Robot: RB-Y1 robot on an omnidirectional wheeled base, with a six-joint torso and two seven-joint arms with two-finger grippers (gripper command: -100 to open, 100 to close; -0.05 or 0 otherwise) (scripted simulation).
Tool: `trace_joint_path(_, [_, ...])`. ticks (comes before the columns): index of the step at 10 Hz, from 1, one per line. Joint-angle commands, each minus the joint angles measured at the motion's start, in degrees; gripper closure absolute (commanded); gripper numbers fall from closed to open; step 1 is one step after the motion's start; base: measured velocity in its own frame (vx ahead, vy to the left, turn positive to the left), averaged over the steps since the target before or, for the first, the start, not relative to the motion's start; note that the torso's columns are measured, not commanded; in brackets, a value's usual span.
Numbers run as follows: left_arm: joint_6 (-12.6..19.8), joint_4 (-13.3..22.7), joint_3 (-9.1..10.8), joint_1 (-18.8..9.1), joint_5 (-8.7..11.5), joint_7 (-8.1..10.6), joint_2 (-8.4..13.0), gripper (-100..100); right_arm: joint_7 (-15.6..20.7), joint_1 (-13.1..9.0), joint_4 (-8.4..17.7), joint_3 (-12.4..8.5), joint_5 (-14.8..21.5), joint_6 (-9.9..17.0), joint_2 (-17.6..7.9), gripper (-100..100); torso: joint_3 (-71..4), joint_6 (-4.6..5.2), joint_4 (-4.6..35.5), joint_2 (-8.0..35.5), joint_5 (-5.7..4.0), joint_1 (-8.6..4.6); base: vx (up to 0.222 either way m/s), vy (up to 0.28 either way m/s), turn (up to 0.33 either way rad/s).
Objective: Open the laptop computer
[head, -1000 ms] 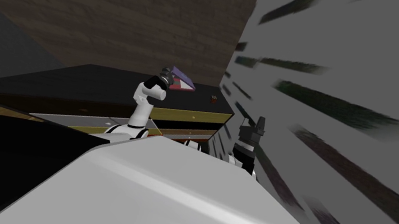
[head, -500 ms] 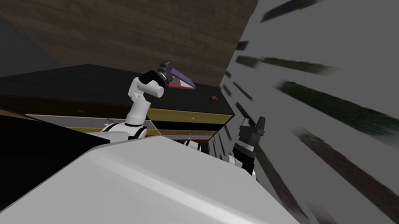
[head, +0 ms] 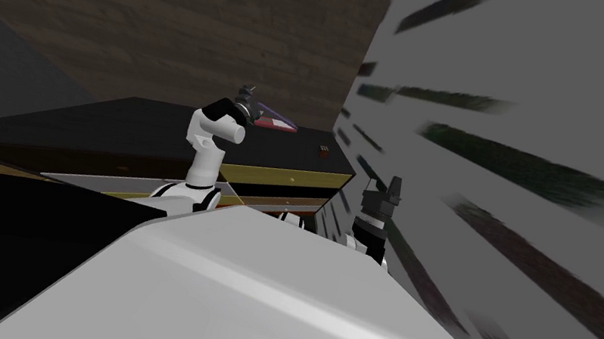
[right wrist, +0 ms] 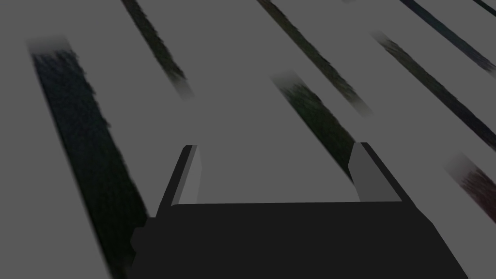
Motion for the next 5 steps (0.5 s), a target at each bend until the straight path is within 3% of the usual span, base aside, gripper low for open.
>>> trace_joint_path(1, [-0.03, 0.01, 0.00, 0.00, 0.00, -0.01, 0.00, 0, 0.00, 0.00, 0.00, 0.00, 0.00, 0.00, 0.00, 0, -0.04, 0.00, -0.02, -0.05, 0.01, 0.02, 0.000, 0.000, 0.000])
trace_joint_path(5, [-0.02, 0.01, 0.00, 0.00, 0.00, -0.01, 0.00, 0, 0.00, 0.00, 0.00, 0.00, 0.00, 0.00, 0.00, 0, -0.04, 0.00, -0.03, -0.06, 0.01, 0.01, 0.000, 0.000, 0.000])
